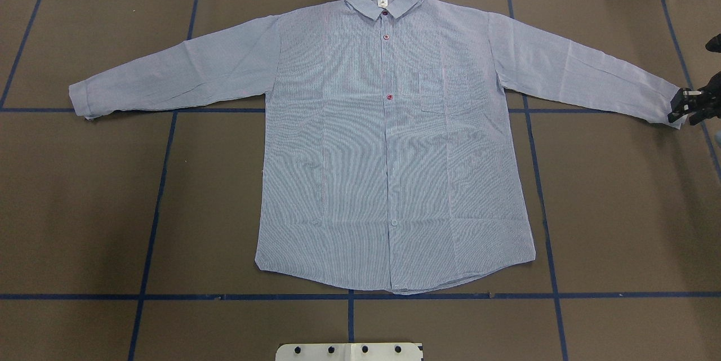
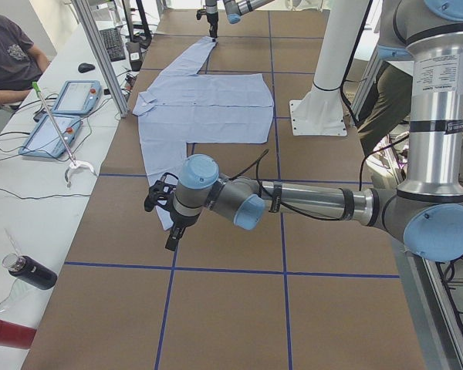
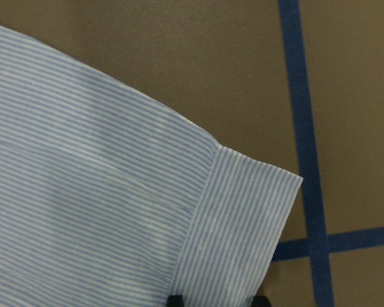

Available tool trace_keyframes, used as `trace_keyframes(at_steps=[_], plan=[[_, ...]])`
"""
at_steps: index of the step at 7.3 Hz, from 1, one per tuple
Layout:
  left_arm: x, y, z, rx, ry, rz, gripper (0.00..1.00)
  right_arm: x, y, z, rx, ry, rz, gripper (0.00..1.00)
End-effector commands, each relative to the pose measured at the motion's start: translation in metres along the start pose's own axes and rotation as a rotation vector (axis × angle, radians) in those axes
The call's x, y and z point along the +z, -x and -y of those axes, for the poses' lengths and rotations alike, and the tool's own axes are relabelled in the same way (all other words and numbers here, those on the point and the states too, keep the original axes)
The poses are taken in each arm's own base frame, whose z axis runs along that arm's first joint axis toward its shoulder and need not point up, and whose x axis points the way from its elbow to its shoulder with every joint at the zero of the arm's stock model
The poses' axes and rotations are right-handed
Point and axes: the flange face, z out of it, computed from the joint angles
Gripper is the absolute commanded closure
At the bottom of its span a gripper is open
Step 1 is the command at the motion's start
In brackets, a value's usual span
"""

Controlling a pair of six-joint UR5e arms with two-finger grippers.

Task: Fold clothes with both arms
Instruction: 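Close the right gripper on the sleeve cuff, then lift the cuff with the right gripper and lay it across the shirt front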

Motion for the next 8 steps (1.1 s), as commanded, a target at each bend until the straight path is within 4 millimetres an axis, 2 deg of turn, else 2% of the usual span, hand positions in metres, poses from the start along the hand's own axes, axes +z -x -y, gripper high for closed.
trace_keyframes(at_steps=[1,2,3,4,5,6,7,8], plan=[[-0.001,0.000,0.000,0.000,-0.002,0.000,0.00,-0.002,0.004,0.001,-0.010,-0.003,0.005,1.00],[-0.001,0.000,0.000,0.000,-0.002,0.000,0.00,-0.005,0.008,0.002,-0.019,-0.003,0.016,1.00],[-0.001,-0.001,0.001,0.000,-0.003,0.000,0.00,-0.015,0.025,0.006,-0.036,-0.004,0.054,1.00],[-0.003,-0.002,0.001,0.003,-0.006,-0.001,0.00,-0.041,0.038,0.008,-0.044,-0.009,0.131,1.00],[-0.003,-0.002,0.001,0.002,-0.005,0.000,0.00,-0.091,0.047,0.014,-0.066,-0.074,0.191,1.00],[-0.003,-0.002,0.001,0.003,-0.007,0.000,0.00,-0.135,0.069,0.010,-0.119,-0.147,0.226,1.00],[-0.003,-0.001,0.000,0.001,-0.005,0.000,0.00,-0.158,0.110,0.001,-0.198,-0.188,0.243,1.00],[-0.003,-0.001,0.000,0.001,-0.005,0.000,0.00,-0.157,0.166,-0.006,-0.277,-0.195,0.231,1.00]])
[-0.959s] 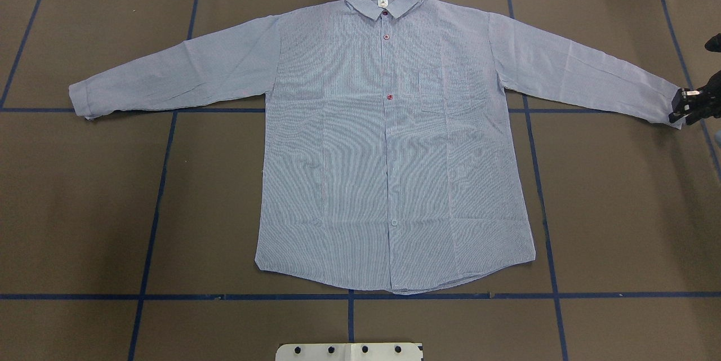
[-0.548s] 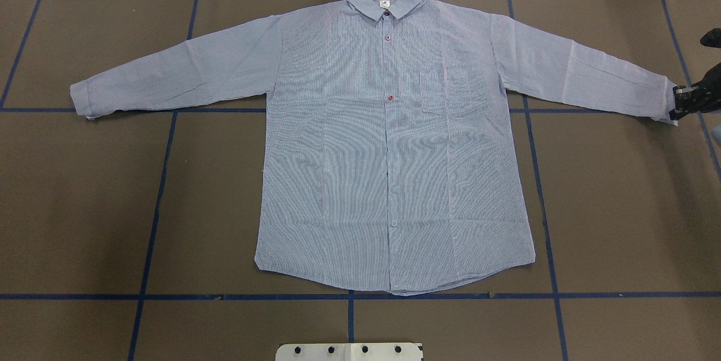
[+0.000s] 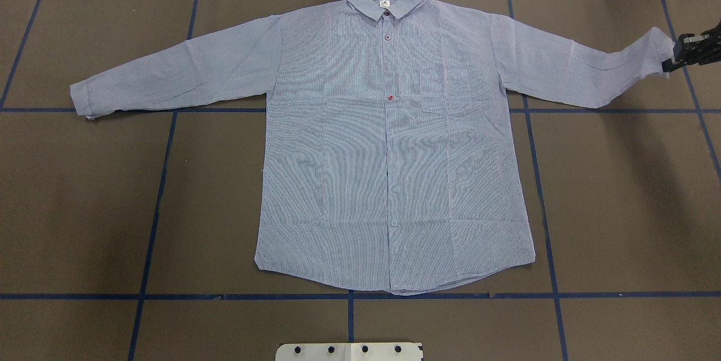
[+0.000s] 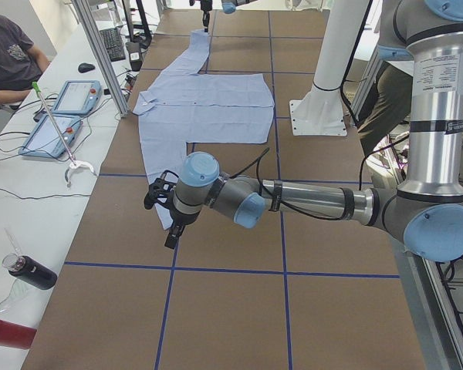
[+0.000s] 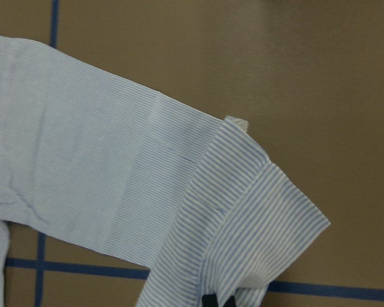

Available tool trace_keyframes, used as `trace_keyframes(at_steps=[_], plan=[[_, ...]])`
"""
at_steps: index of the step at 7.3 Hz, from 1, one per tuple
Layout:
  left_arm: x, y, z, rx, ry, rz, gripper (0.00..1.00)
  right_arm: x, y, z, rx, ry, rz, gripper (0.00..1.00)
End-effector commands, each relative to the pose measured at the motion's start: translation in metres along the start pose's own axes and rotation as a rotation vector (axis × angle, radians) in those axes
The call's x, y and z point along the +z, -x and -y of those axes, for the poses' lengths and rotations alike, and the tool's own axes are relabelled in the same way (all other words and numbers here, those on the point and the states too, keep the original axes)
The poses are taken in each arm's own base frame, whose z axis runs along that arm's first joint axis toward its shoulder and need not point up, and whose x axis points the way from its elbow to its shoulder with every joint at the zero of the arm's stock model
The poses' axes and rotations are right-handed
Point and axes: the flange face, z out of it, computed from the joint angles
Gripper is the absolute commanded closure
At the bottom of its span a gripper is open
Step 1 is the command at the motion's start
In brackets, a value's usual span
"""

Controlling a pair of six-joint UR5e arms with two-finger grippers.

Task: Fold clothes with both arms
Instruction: 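Lift the cuff with the right gripper and lay it across the shirt front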

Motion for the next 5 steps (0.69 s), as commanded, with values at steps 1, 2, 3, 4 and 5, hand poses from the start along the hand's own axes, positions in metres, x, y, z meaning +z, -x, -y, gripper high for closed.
trace_keyframes(at_steps=[1,2,3,4,5], plan=[[0.000,0.000,0.000,-0.001,0.001,0.000,0.00,0.011,0.122,0.002,-0.176,-0.040,-0.032,1.00],[0.001,0.001,-0.001,-0.002,0.002,0.000,0.00,0.011,0.187,0.014,-0.210,-0.024,-0.071,1.00],[0.001,0.001,-0.002,-0.003,0.003,0.001,0.00,0.017,0.257,0.009,-0.235,0.004,-0.147,1.00],[0.001,0.002,-0.003,-0.003,0.005,0.001,0.00,0.036,0.326,-0.004,-0.276,0.030,-0.280,1.00],[0.002,0.003,-0.005,-0.004,0.008,0.001,0.00,0.047,0.381,-0.011,-0.315,0.052,-0.376,1.00]])
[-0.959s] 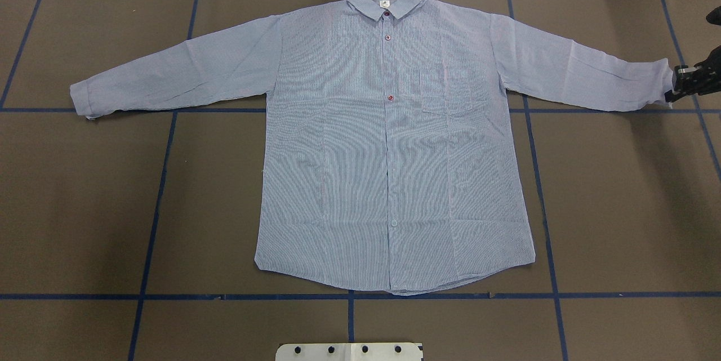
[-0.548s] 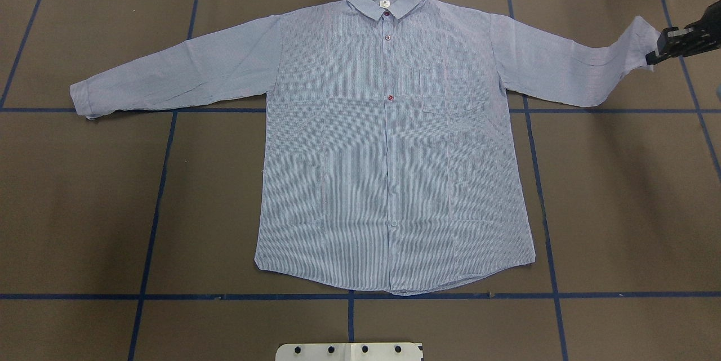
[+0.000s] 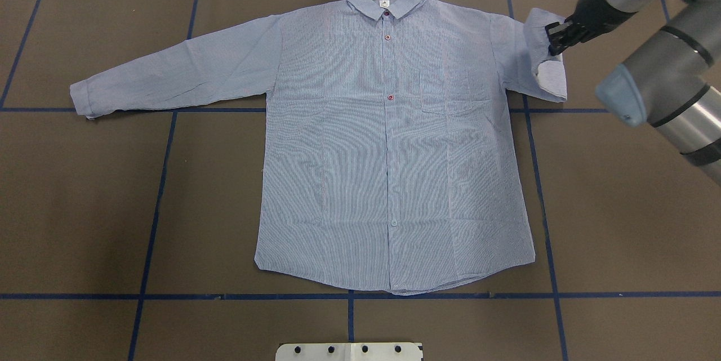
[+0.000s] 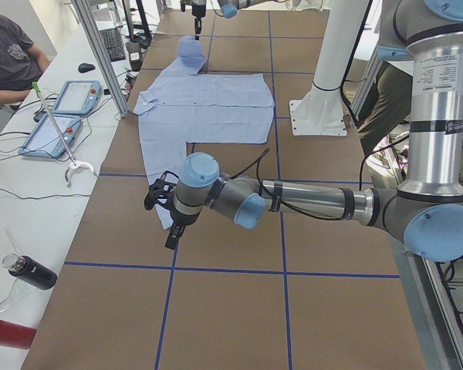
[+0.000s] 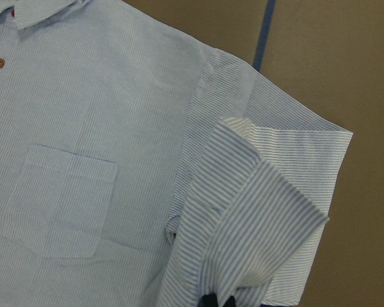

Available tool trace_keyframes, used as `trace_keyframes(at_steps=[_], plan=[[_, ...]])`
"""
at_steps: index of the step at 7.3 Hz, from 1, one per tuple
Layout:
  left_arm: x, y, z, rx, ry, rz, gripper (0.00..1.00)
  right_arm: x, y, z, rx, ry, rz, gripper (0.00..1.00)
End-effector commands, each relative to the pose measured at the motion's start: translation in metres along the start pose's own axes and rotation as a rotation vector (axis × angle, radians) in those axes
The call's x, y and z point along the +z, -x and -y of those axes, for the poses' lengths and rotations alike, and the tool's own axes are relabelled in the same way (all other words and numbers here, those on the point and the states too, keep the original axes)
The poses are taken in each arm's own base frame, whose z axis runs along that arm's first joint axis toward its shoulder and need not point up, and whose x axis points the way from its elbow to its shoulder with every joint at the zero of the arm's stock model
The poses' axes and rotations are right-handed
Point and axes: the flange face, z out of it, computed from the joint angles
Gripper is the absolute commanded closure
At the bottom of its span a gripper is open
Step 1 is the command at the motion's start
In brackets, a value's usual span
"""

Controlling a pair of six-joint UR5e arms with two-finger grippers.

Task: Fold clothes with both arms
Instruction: 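Lift the cuff with the right gripper and lay it across the shirt front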

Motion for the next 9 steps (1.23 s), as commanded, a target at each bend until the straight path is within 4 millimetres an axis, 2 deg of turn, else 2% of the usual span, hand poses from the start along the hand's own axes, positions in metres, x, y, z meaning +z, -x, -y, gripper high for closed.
trace_keyframes(at_steps=[1,2,4,5,6,7,9], plan=[[0.003,0.003,-0.004,-0.001,0.007,0.001,0.00,-0.011,0.111,0.014,-0.070,0.064,-0.174,1.00],[0.005,0.005,-0.005,-0.004,0.012,0.002,0.00,-0.008,0.139,0.037,-0.077,0.079,-0.184,1.00],[0.003,0.004,-0.004,-0.002,0.007,0.002,0.00,0.007,0.223,0.098,-0.091,0.115,-0.229,1.00],[0.005,0.005,-0.005,-0.004,0.012,0.002,0.00,0.019,0.244,0.109,-0.107,0.082,-0.199,1.00],[0.005,0.005,-0.005,-0.004,0.012,0.002,0.00,0.038,0.262,0.112,-0.081,0.033,-0.153,1.00],[0.006,0.006,-0.006,-0.005,0.013,0.002,0.00,0.046,0.276,0.118,-0.076,-0.008,-0.116,1.00],[0.008,0.008,-0.007,-0.007,0.017,0.005,0.00,0.053,0.298,0.114,-0.087,-0.080,-0.058,1.00]])
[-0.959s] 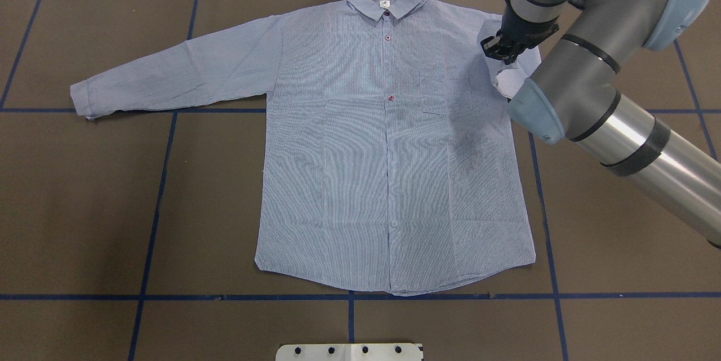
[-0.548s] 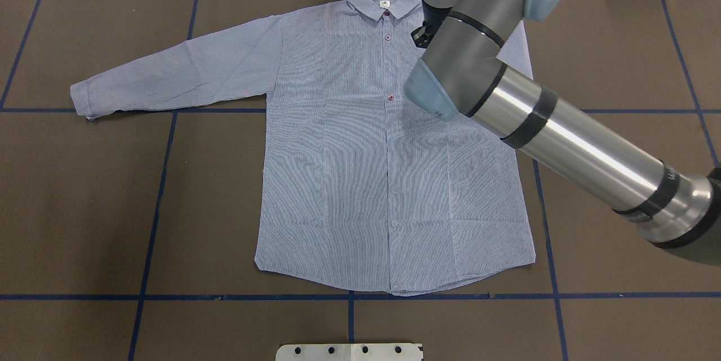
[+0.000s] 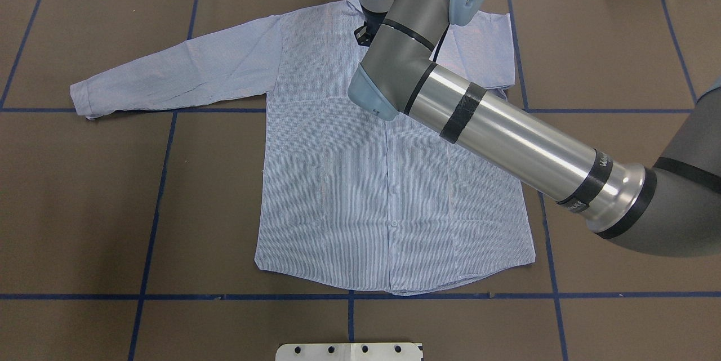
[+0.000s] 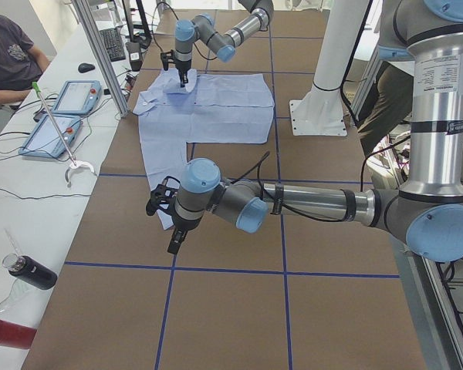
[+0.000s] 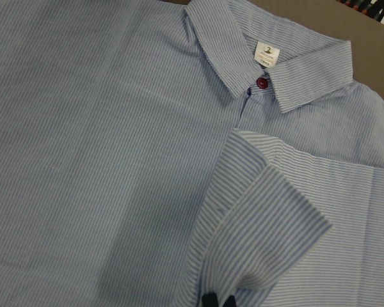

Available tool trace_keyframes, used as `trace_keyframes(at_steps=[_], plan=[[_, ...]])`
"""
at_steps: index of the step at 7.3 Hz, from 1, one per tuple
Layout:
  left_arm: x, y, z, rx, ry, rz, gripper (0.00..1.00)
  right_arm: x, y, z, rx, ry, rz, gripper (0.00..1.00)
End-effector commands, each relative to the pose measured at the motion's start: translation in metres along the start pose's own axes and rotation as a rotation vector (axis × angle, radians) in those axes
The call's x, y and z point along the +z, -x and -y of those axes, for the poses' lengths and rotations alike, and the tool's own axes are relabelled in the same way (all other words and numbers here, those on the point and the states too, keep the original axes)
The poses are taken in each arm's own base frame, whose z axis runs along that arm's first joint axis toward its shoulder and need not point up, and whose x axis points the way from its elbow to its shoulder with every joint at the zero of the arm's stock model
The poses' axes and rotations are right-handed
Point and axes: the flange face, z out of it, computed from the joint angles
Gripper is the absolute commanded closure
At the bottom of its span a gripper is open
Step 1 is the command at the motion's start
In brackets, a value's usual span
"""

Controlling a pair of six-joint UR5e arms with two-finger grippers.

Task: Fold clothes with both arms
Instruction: 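Lift the cuff with the right gripper and lay it across the shirt front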

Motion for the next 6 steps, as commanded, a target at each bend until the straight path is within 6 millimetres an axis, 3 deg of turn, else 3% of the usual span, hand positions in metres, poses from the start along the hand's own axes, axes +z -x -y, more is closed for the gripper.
trace_keyframes(at_steps=[1,3,6], plan=[[0.002,0.002,-0.001,-0.003,0.003,0.005,0.00,0.008,0.027,0.000,0.008,-0.102,0.088,1.00],[0.005,0.005,-0.003,-0.006,0.009,0.009,0.00,0.008,0.045,-0.003,0.037,-0.173,0.144,1.00],[0.005,0.005,-0.002,-0.009,0.009,0.009,0.00,0.023,0.070,-0.023,0.040,-0.175,0.158,1.00]])
